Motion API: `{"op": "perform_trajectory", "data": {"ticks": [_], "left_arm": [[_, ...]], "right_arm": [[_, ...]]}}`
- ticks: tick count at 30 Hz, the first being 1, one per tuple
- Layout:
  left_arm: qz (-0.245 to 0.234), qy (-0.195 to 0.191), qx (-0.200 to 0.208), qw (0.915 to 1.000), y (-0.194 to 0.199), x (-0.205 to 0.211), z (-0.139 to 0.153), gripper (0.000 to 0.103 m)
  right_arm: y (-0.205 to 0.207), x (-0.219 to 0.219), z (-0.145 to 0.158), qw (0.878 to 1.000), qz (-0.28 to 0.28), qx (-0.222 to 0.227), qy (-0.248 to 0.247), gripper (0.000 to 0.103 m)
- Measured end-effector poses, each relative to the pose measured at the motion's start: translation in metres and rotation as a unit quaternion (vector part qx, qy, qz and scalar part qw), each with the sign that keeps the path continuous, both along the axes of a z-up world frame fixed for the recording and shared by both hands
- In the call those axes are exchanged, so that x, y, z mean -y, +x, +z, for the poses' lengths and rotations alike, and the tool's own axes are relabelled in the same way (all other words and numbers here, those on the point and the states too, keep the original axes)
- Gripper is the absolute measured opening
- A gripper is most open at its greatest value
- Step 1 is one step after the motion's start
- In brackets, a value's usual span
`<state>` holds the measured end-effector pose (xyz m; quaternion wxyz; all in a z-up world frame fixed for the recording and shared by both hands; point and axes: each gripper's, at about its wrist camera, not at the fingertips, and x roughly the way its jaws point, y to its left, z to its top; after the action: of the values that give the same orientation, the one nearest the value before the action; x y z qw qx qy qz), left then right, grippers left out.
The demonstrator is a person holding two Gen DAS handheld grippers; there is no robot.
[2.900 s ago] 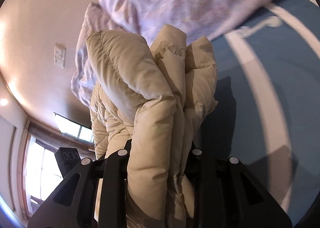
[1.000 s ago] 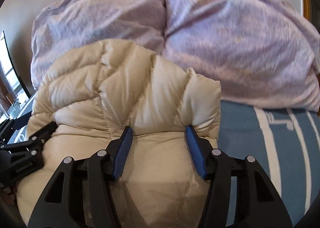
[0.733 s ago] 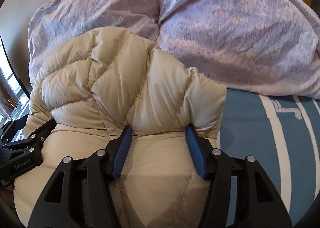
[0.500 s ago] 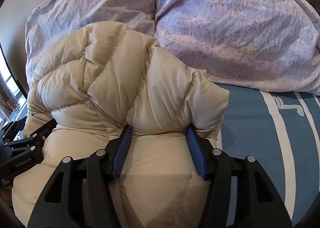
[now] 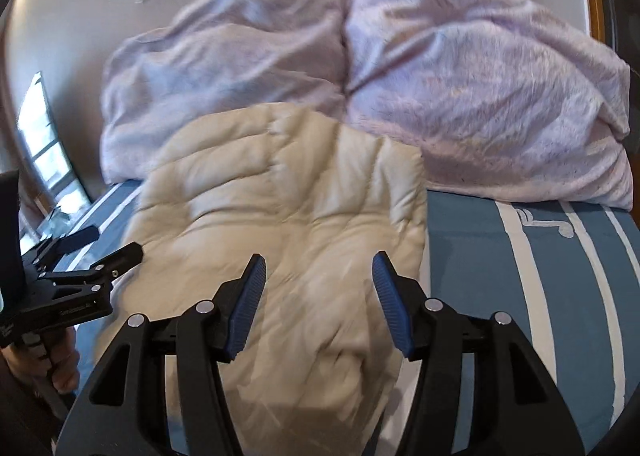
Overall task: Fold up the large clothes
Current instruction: 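Press the folded jacket bundle flat with both open grippers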
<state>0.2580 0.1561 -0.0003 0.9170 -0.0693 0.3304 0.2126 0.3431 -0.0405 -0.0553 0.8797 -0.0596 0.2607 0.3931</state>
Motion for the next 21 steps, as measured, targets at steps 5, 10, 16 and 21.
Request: {"op": "perform_trajectory", "data": {"ticks": [5,10,16,21], "left_arm": [[-0.018,0.017,-0.017,0.9995,-0.011,0.018,-0.005,0.099],[-0.021,0.018,-0.042,0.9987,-0.002,0.023,-0.017,0.099],[-0.024,0.019,-0.060,0.9977,0.007,0.025,-0.033,0.100],[-0.016,0.004,-0.063,0.9979,0.006,0.019,-0.036,0.101]], "right_arm": [[-0.004,-0.006,-0.030,0.998,0.003,-0.019,-0.054,0.050],[0.010,-0.001,-0.052,0.996,-0.005,-0.065,-0.053,0.050],[0.017,0.001,-0.063,0.995,-0.011,-0.089,-0.050,0.051],[0.010,0.000,-0.060,0.996,-0.029,-0.068,-0.056,0.061]]}}
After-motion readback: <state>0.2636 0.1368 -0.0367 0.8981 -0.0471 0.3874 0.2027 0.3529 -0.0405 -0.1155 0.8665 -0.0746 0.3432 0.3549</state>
